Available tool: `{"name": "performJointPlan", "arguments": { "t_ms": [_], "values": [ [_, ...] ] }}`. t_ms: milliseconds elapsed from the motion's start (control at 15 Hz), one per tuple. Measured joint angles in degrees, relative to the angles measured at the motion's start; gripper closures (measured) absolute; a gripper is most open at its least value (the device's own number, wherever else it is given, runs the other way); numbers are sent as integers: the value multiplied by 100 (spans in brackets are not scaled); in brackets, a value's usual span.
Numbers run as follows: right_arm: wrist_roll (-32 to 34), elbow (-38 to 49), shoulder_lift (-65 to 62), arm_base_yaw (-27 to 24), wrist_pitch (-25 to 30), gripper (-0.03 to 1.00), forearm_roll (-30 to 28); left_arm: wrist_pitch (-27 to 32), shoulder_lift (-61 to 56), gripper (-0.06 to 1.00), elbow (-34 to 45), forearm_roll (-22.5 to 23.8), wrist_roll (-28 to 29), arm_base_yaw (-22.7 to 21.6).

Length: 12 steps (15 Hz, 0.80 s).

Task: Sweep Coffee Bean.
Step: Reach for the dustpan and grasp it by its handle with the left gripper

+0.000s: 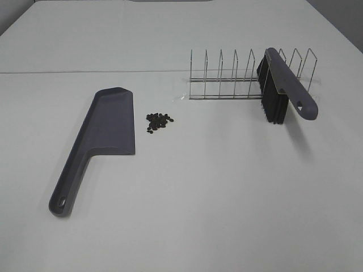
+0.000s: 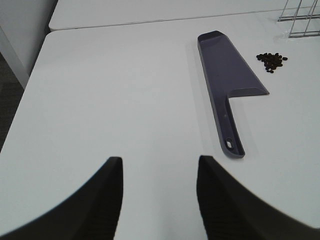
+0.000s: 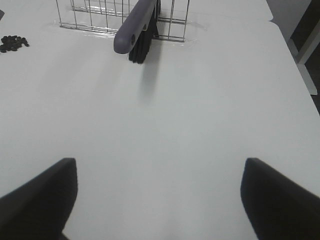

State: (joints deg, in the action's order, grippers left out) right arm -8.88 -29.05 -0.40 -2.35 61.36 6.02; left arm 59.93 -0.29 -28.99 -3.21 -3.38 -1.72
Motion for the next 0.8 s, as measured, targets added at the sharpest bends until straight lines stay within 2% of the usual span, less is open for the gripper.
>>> {"name": "performJointPlan", "arguments": {
  "t_ms": [800],
  "values": [
    [0,0,0,0,0,13,0,0,0,49,0,-40,0,0]
  ]
}}
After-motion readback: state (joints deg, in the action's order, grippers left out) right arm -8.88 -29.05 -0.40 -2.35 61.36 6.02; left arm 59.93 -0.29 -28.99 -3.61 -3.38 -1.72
